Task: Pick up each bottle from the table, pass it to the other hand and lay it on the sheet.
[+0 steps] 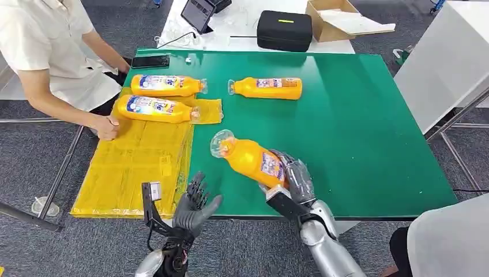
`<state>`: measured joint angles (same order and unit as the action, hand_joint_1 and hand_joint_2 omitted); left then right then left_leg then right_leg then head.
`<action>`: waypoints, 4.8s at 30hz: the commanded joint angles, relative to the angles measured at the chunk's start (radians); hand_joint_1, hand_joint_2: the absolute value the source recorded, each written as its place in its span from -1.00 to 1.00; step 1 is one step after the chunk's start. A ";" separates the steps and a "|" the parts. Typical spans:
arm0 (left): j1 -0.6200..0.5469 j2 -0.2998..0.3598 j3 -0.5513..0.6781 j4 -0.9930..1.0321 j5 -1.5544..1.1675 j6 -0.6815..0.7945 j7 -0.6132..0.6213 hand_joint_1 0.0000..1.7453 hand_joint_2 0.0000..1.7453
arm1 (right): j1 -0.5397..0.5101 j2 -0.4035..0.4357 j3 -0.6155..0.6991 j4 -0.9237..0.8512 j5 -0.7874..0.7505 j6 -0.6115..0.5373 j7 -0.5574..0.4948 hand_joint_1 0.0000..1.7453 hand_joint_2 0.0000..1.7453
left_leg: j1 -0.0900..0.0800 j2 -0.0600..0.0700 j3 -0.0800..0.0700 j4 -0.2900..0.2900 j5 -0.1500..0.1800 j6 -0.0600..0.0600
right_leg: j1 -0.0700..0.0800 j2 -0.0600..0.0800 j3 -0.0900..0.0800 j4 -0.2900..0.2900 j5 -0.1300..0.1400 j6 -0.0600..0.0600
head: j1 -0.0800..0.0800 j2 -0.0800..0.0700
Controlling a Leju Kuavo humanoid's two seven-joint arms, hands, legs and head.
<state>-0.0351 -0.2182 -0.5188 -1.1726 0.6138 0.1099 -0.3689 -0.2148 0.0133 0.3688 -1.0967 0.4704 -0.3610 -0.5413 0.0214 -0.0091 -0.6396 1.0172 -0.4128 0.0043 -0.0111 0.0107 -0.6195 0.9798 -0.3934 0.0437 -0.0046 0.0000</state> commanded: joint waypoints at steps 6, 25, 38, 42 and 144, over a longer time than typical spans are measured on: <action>-0.047 0.044 -0.048 -0.024 -0.011 -0.051 -0.010 -1.00 1.00 | -0.101 0.021 0.118 0.164 -0.014 0.100 0.016 1.00 1.00 | -0.001 0.002 0.004 -0.001 -0.001 0.001 | -0.001 0.000 0.004 0.000 -0.001 -0.001 | 0.000 0.000; -0.078 0.030 -0.065 -0.038 -0.099 -0.076 -0.069 -1.00 1.00 | -0.167 0.069 0.212 0.328 -0.064 0.330 0.031 1.00 1.00 | -0.001 0.003 0.005 -0.001 -0.001 0.001 | 0.000 0.001 0.004 0.000 0.000 -0.002 | 0.000 0.000; -0.148 -0.007 -0.083 0.079 -0.171 -0.030 -0.090 -1.00 1.00 | -0.212 0.054 0.276 0.275 -0.010 0.274 0.126 1.00 1.00 | -0.002 0.001 0.004 0.000 0.000 0.001 | -0.001 -0.001 0.004 0.001 -0.001 -0.001 | 0.000 0.000; -0.155 -0.011 -0.086 0.090 -0.164 -0.038 -0.089 -1.00 1.00 | -0.215 0.061 0.295 0.268 0.006 0.254 0.121 1.00 1.00 | -0.001 0.001 0.003 0.000 0.000 0.001 | -0.001 -0.001 0.003 0.001 0.000 -0.001 | 0.000 0.000; -0.500 0.081 0.238 0.788 -1.520 0.028 -0.155 -1.00 1.00 | 0.113 0.103 -0.018 -0.254 0.084 -0.337 -0.157 -1.00 -1.00 | -0.001 0.003 0.006 -0.001 0.002 0.000 | -0.001 0.000 0.004 0.001 0.002 -0.003 | 0.000 0.000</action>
<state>-0.5247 -0.1312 -0.2846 -0.4498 -0.9403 0.2700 -0.5482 -0.0574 0.1373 0.3231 -1.4359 0.5657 -0.6989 -0.6977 0.0210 -0.0093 -0.6388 1.0172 -0.4094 0.0032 -0.0115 0.0090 -0.6192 0.9812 -0.3907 0.0417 -0.0042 0.0000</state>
